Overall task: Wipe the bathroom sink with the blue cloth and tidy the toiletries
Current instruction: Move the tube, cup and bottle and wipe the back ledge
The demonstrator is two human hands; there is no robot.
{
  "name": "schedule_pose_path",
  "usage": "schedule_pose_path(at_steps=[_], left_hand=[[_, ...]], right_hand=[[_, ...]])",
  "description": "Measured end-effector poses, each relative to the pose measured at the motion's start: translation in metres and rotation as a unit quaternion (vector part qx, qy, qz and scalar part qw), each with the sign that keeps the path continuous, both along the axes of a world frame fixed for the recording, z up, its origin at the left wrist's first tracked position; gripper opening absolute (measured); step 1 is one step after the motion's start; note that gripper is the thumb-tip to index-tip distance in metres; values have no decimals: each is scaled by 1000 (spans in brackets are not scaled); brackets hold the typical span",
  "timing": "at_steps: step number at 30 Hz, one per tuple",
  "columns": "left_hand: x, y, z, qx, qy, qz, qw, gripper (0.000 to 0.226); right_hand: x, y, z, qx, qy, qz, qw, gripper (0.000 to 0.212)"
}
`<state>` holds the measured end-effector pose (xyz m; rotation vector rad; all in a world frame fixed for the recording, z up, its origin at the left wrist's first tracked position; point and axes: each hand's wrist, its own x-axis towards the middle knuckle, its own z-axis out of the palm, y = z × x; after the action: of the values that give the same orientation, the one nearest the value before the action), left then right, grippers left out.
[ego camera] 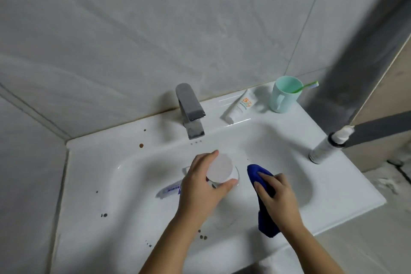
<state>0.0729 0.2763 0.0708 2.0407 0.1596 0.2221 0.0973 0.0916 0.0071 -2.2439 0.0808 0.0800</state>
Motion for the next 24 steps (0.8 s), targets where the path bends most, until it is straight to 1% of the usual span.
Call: schedule_pose_path(at_steps=[3, 6, 10, 14, 18, 24], left_hand=[[30, -34, -3, 15, 2, -31, 999, 66], [64, -67, -9, 11, 16, -53, 998, 68], [112, -108, -22, 31, 30, -100, 994, 68], [155, -145, -42, 28, 53, -115, 992, 68], [189, -169, -64, 44, 55, -125, 990, 69], [220, -192, -89, 70, 55, -134, 987, 71]], right_hand=[[5, -25, 3, 12, -12, -26, 1000, 27], [14, -46, 4, 30, -19, -73, 997, 28], [24, -66, -1, 47, -12, -128, 991, 29], [30, -82, -10, 72, 6, -176, 982, 29], [37, -92, -18, 88, 29, -188, 978, 28], [43, -101, -24, 98, 24, -180, 978, 28]])
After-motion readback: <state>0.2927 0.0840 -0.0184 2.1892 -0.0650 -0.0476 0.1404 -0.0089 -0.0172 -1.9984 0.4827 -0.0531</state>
